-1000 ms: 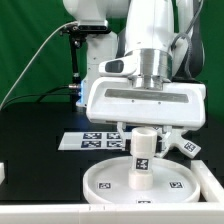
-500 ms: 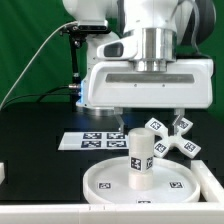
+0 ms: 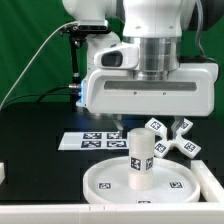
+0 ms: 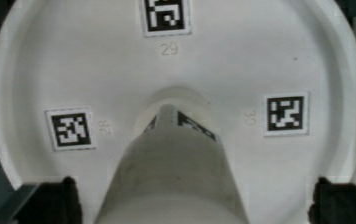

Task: Assemble round table

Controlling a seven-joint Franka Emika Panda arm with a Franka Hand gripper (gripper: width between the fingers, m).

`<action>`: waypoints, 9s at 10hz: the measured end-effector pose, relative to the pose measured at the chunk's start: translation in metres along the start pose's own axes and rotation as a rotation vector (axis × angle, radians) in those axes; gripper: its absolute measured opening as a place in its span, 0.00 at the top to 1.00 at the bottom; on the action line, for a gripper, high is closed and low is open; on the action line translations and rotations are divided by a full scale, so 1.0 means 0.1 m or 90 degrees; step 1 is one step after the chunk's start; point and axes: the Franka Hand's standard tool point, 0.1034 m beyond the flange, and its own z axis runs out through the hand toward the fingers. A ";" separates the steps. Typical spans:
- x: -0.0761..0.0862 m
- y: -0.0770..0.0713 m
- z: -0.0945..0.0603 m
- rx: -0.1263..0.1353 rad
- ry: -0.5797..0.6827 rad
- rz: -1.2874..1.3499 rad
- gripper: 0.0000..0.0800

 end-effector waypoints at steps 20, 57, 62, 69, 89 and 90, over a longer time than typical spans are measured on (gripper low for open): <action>0.01 -0.05 0.07 0.099 0.024 1.056 0.49; 0.13 0.03 -0.01 0.005 0.096 0.162 0.49; 0.08 0.10 0.00 0.044 0.078 0.488 0.49; 0.00 0.06 0.03 0.080 0.050 0.731 0.49; 0.01 -0.02 0.02 -0.061 0.084 -0.505 0.19; 0.02 0.00 0.02 -0.067 0.081 -0.538 0.19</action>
Offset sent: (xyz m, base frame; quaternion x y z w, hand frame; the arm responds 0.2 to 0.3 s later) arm -0.0015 0.0040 0.0001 0.0121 -0.0055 0.0163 0.9998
